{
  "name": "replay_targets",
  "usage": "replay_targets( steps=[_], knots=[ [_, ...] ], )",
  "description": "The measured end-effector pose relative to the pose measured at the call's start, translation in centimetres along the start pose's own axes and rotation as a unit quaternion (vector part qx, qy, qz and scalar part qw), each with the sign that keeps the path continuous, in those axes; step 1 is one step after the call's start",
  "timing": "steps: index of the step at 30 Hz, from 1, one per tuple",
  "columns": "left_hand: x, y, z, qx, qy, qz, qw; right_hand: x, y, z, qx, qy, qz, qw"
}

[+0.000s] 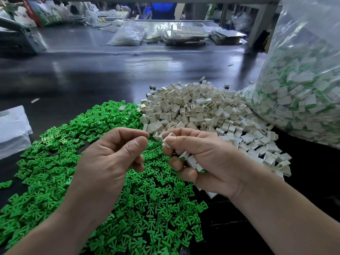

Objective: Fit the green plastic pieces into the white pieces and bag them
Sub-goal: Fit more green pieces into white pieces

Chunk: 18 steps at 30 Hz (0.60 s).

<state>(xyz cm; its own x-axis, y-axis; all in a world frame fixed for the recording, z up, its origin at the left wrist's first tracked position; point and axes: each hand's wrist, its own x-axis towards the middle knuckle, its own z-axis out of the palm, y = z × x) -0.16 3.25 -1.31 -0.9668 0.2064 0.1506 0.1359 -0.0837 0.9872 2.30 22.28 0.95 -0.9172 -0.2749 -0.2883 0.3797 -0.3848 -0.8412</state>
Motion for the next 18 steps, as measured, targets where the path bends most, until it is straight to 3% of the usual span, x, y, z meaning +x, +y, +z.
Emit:
replay_targets(
  steps=[4, 9, 18],
  knots=[
    [-0.2, 0.1, 0.4, -0.074, -0.035, -0.038, 0.996, 0.0, 0.3, 0.2, -0.043, 0.016, -0.023, 0.999],
    [-0.5, -0.2, 0.7, -0.054, -0.041, -0.037, 0.997, 0.0, 0.8, 0.5, -0.059, 0.034, -0.057, 0.996],
    [-0.4, -0.4, 0.6, -0.018, -0.023, -0.026, 0.999, 0.0, 1.3, 0.4, -0.201, 0.081, -0.137, 0.967]
  ],
)
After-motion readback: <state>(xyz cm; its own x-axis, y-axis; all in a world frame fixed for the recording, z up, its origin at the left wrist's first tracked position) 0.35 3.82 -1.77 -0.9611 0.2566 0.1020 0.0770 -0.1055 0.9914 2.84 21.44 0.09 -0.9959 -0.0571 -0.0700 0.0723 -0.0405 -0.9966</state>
